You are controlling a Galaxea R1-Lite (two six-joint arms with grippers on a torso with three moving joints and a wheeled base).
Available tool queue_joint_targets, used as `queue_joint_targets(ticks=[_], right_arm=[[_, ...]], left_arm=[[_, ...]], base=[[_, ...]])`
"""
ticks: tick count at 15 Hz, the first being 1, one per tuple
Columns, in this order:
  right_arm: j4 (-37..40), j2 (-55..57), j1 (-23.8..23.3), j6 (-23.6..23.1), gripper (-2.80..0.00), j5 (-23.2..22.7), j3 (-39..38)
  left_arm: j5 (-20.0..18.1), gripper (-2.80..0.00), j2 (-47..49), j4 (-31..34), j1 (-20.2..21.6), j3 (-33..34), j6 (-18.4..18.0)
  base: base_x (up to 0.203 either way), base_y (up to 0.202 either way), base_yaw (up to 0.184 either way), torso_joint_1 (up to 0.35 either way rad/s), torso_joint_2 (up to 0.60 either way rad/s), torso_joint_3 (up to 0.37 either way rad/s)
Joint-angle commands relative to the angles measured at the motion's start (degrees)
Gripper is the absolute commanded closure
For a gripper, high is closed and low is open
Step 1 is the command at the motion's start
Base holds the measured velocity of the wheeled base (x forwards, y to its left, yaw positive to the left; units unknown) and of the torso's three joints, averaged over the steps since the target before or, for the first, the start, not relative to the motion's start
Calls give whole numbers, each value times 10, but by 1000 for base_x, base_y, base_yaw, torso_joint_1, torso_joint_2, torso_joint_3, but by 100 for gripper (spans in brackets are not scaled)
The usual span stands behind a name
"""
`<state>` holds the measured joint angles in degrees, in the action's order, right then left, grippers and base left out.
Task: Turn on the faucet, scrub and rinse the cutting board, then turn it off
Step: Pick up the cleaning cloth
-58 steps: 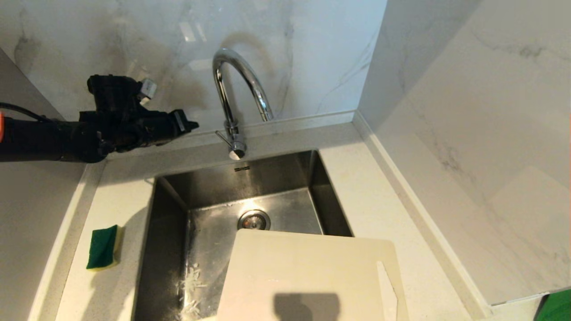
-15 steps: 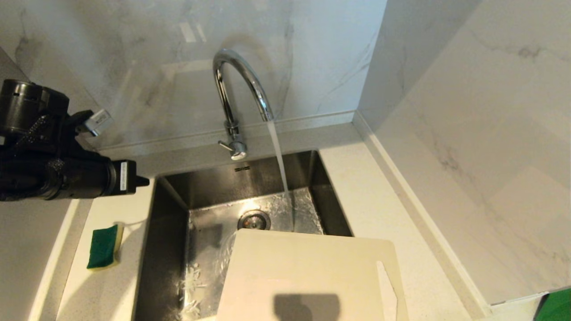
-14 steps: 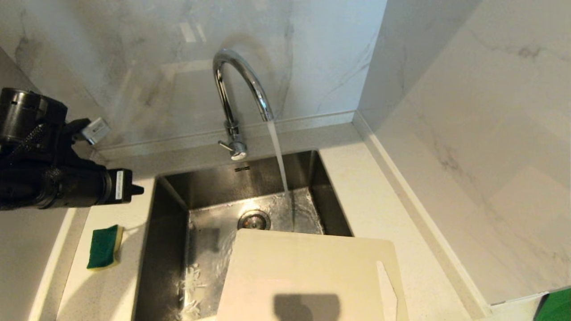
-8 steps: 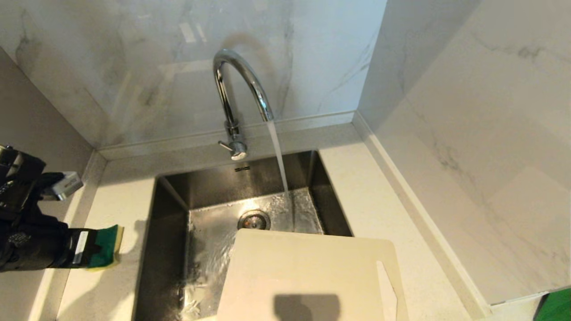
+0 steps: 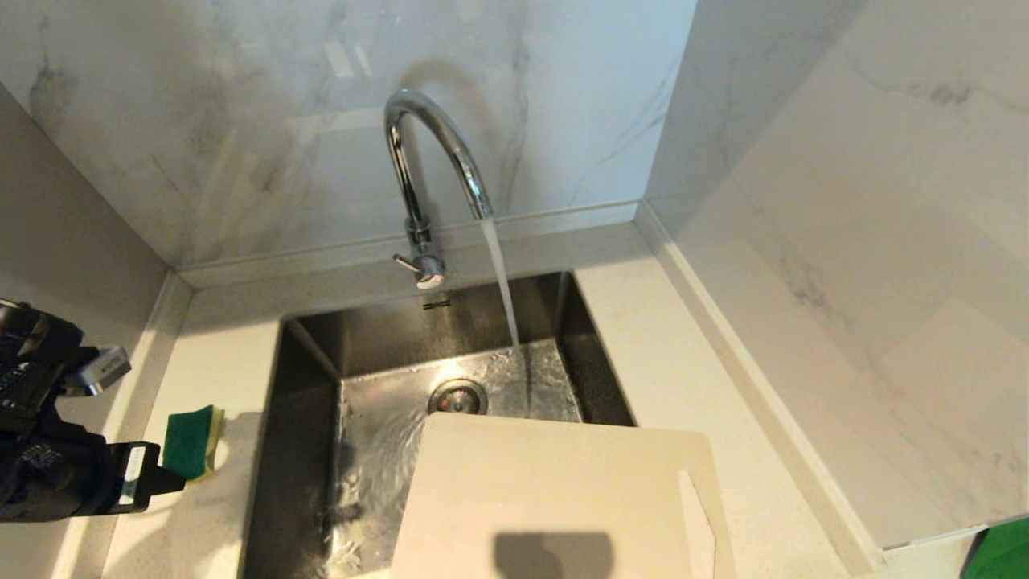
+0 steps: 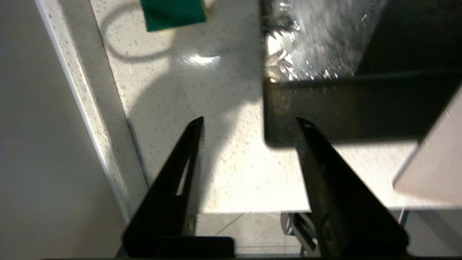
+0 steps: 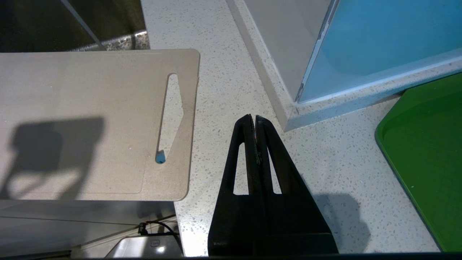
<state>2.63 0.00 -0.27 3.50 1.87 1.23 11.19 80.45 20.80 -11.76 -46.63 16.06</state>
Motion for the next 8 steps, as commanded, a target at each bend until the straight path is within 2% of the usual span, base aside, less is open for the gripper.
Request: queue_joint_targets(ticks=[1, 4, 5, 7, 8], right_arm=[[0, 0, 0, 0, 0, 0, 0], [0, 0, 0, 0, 0, 0, 0], [0, 0, 0, 0, 0, 0, 0], [0, 0, 0, 0, 0, 0, 0], [0, 0, 0, 0, 0, 0, 0]], left_arm=[[1, -280, 89, -51, 49, 3, 6], [-7, -280, 182, -138, 121, 10, 9], [-27, -280, 201, -164, 140, 13, 9], [-101, -280, 206, -178, 152, 13, 11], [-111, -280, 204, -178, 155, 8, 11]], base=[[0, 0, 0, 0, 0, 0], [0, 0, 0, 0, 0, 0], [0, 0, 0, 0, 0, 0], [0, 0, 0, 0, 0, 0], [0, 0, 0, 0, 0, 0]])
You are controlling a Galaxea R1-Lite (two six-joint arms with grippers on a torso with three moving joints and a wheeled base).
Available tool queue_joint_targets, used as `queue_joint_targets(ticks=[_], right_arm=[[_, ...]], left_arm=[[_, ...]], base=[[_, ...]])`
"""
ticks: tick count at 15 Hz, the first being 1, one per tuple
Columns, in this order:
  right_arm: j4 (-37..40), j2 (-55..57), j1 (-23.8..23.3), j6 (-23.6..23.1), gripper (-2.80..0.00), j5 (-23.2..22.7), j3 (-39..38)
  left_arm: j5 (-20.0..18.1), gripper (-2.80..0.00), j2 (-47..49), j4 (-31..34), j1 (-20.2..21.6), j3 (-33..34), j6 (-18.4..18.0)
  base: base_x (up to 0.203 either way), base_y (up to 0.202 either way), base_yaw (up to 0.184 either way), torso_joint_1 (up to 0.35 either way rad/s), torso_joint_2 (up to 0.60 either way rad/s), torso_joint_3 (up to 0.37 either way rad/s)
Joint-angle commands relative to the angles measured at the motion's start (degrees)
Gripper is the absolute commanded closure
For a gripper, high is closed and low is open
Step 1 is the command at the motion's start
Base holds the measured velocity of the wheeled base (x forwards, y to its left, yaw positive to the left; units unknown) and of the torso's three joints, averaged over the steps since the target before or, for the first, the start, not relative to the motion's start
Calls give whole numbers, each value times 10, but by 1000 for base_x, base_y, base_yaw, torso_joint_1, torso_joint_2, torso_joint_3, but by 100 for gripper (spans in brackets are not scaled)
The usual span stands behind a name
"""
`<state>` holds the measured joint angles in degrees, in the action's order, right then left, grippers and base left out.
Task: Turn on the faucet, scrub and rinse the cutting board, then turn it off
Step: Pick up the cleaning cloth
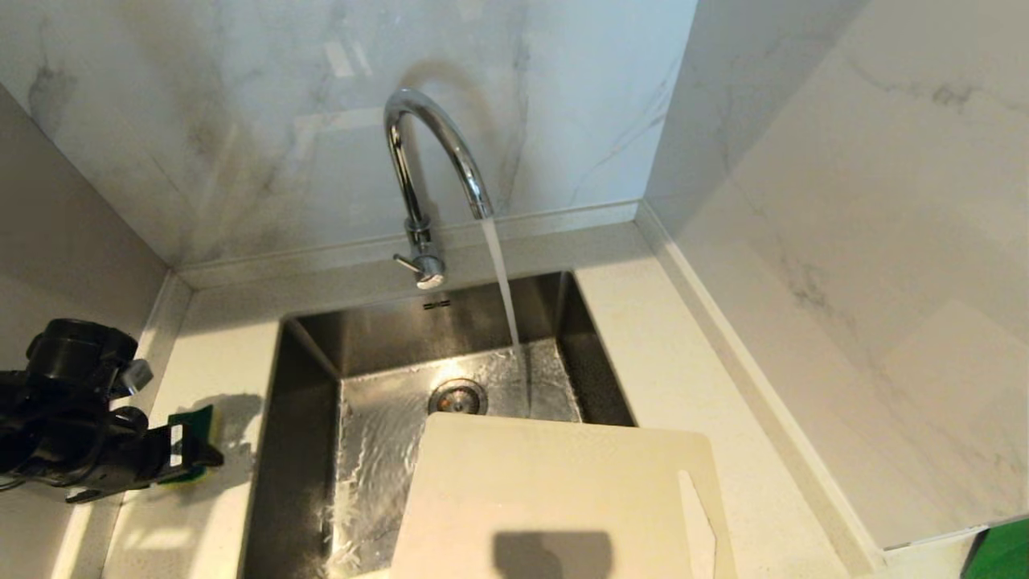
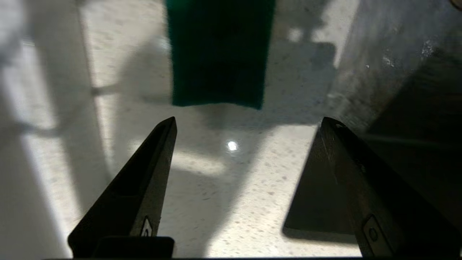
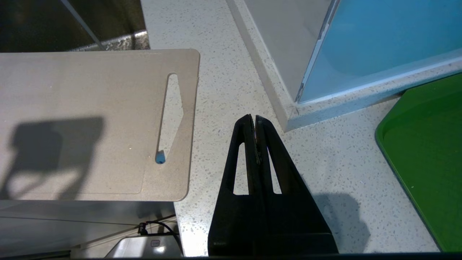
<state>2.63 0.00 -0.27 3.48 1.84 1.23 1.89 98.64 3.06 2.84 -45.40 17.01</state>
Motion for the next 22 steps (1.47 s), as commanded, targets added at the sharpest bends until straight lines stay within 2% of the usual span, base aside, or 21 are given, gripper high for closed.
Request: queue_joint_targets(ticks=[1, 7, 13, 16, 17, 18, 22], right_arm=[[0, 0, 0, 0, 0, 0, 0], [0, 0, 0, 0, 0, 0, 0], [0, 0, 0, 0, 0, 0, 0], [0, 0, 0, 0, 0, 0, 0], [0, 0, 0, 0, 0, 0, 0], [0, 0, 0, 0, 0, 0, 0], [0, 0, 0, 0, 0, 0, 0]], left_arm=[[-17, -280, 20, -2, 14, -7, 1], [-35, -280, 40, -7, 36, -18, 1], [-37, -280, 80, -64, 45, -33, -3], [-37, -280, 84, -68, 45, -34, -4], [-37, 0, 88, -68, 45, -33, -9], [-37, 0, 88, -68, 45, -30, -20], [-37, 0, 81, -68, 45, -22, -23]], base=[[0, 0, 0, 0, 0, 0], [0, 0, 0, 0, 0, 0], [0, 0, 0, 0, 0, 0], [0, 0, 0, 0, 0, 0], [0, 0, 0, 0, 0, 0], [0, 0, 0, 0, 0, 0], [0, 0, 0, 0, 0, 0]])
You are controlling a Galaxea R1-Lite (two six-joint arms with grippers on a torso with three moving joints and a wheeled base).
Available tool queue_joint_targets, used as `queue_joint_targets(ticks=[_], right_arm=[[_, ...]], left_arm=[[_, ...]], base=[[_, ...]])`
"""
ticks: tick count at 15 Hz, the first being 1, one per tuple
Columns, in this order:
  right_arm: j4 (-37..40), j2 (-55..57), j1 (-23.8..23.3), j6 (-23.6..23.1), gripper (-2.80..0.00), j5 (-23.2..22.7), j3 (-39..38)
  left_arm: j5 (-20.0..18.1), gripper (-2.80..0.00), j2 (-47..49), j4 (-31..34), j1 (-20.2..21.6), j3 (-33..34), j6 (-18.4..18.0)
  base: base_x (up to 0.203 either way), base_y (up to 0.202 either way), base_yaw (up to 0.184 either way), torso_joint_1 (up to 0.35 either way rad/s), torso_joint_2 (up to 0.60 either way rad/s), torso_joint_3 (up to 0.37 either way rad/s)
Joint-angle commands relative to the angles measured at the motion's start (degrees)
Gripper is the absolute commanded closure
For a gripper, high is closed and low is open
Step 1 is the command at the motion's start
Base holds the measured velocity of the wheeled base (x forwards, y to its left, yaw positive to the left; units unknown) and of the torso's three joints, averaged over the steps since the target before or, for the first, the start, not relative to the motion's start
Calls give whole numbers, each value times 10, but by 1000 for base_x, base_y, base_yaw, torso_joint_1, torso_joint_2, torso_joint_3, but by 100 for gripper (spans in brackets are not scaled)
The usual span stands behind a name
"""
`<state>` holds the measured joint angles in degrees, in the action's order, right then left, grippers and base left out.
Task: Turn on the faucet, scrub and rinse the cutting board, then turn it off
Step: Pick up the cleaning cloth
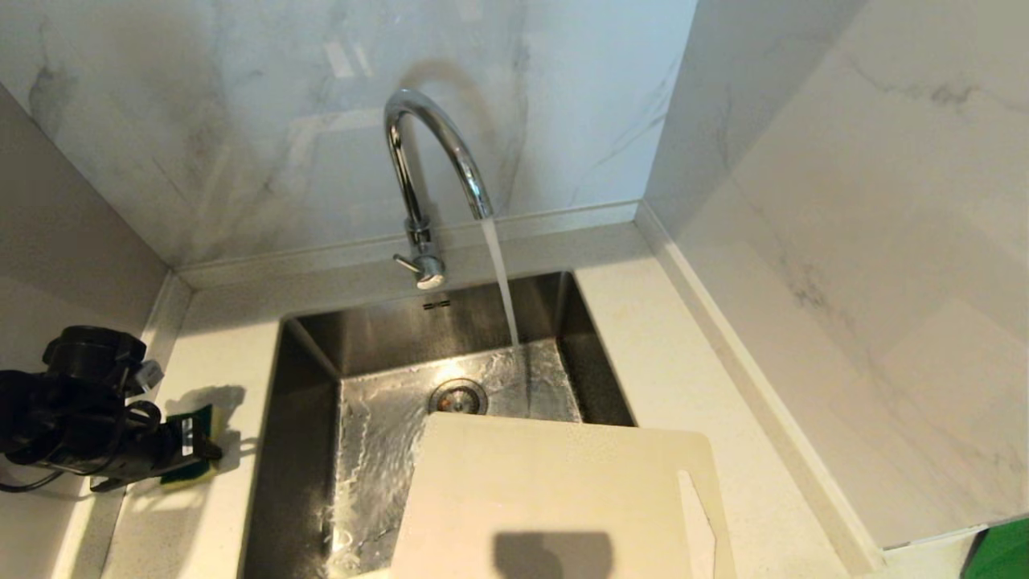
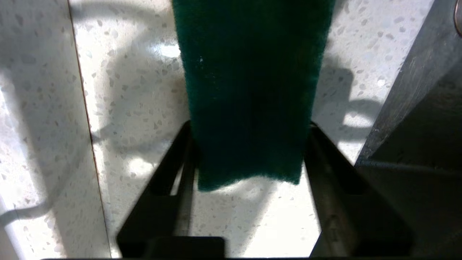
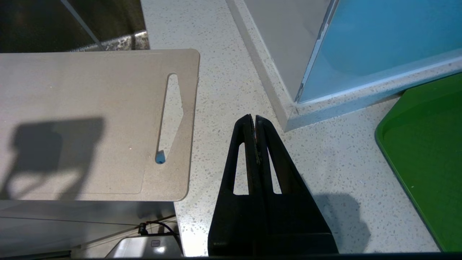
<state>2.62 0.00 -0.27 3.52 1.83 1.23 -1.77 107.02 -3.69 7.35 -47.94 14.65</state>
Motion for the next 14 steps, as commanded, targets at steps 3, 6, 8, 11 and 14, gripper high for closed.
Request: queue_joint_targets(ticks=[3, 6, 8, 11, 14], right_arm=[[0, 0, 0, 0, 0, 0, 0], [0, 0, 0, 0, 0, 0, 0], [0, 0, 0, 0, 0, 0, 0], [0, 0, 0, 0, 0, 0, 0], [0, 0, 0, 0, 0, 0, 0]], left_arm=[[-1, 0, -20, -2, -1, 10, 0], [-1, 0, -37, -4, -1, 22, -1], [-1, 0, -64, 0, -4, 24, -3], [-2, 0, -162, 5, -13, 38, -34], [-3, 0, -295, 33, -32, 57, -55]], base=[[0, 0, 0, 0, 0, 0], [0, 0, 0, 0, 0, 0], [0, 0, 0, 0, 0, 0], [0, 0, 0, 0, 0, 0], [0, 0, 0, 0, 0, 0]])
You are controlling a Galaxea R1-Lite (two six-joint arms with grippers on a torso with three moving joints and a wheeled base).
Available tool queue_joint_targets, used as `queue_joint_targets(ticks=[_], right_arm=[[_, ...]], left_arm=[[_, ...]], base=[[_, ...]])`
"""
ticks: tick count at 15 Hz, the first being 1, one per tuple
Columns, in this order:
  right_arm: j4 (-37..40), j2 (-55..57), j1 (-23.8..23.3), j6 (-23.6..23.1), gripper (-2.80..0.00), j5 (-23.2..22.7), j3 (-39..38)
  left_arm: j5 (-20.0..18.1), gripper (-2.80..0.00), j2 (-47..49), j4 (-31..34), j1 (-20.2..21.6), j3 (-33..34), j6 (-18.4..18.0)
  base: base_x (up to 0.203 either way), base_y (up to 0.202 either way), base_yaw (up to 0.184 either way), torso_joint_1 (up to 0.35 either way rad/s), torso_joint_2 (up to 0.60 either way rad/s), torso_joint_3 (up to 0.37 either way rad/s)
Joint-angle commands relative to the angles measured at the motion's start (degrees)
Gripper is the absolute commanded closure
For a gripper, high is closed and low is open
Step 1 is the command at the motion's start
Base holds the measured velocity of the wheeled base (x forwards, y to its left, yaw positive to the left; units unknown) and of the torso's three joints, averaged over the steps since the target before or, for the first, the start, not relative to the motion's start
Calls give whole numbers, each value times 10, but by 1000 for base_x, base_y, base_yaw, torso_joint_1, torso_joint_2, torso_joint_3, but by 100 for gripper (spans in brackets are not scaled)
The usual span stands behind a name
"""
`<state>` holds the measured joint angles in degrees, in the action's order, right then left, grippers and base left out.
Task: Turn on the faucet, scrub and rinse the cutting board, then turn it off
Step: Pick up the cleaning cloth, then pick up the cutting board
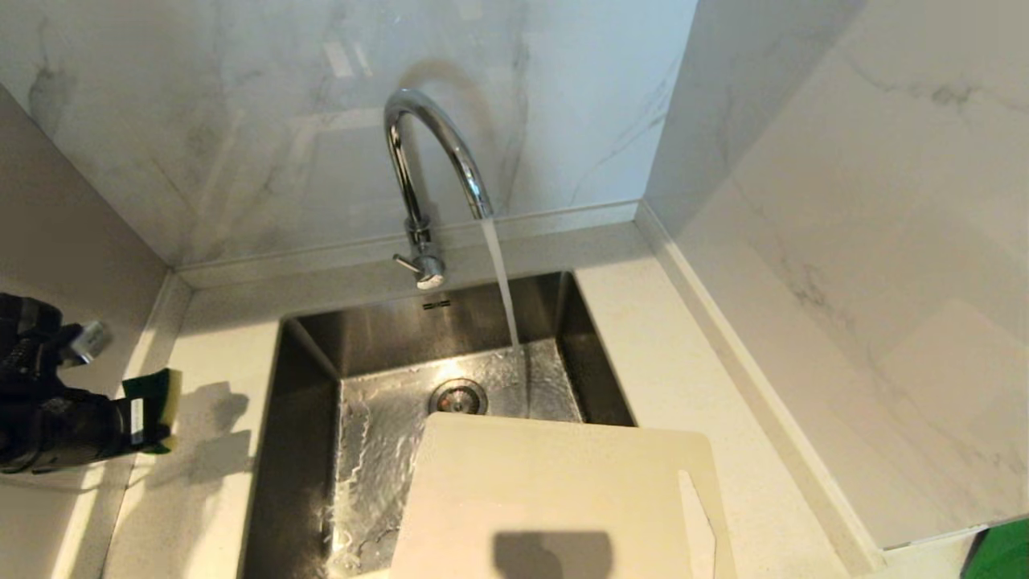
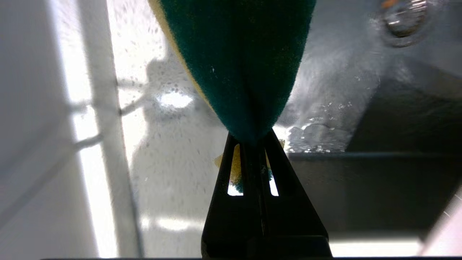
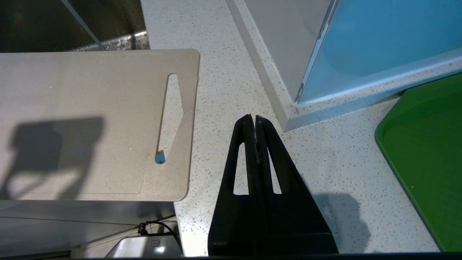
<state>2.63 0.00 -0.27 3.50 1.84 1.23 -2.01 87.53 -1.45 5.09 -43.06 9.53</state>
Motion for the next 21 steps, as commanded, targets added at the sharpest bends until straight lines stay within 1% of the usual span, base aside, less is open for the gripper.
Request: queue_joint_targets(ticks=[1, 5, 8, 10, 13, 15, 19, 21], right_arm=[[0, 0, 0, 0, 0, 0, 0], [0, 0, 0, 0, 0, 0, 0], [0, 0, 0, 0, 0, 0, 0], [0, 0, 0, 0, 0, 0, 0], [0, 0, 0, 0, 0, 0, 0], [0, 0, 0, 0, 0, 1, 0], [0, 0, 0, 0, 0, 0, 0], [0, 0, 0, 0, 0, 0, 0]], left_arm=[[0, 0, -149, 37, -16, 10, -10], [0, 0, -330, 181, -31, -14, -35], [1, 0, -460, 296, -34, -59, -52], [1, 0, -533, 349, -35, -84, -57], [1, 0, -627, 406, -35, -100, -71], [1, 0, -678, 426, -34, -103, -80], [1, 0, -748, 459, -35, -103, -84], [2, 0, -761, 470, -35, -103, -83]], base=[[0, 0, 0, 0, 0, 0], [0, 0, 0, 0, 0, 0], [0, 0, 0, 0, 0, 0], [0, 0, 0, 0, 0, 0], [0, 0, 0, 0, 0, 0], [0, 0, 0, 0, 0, 0], [0, 0, 0, 0, 0, 0], [0, 0, 0, 0, 0, 0]])
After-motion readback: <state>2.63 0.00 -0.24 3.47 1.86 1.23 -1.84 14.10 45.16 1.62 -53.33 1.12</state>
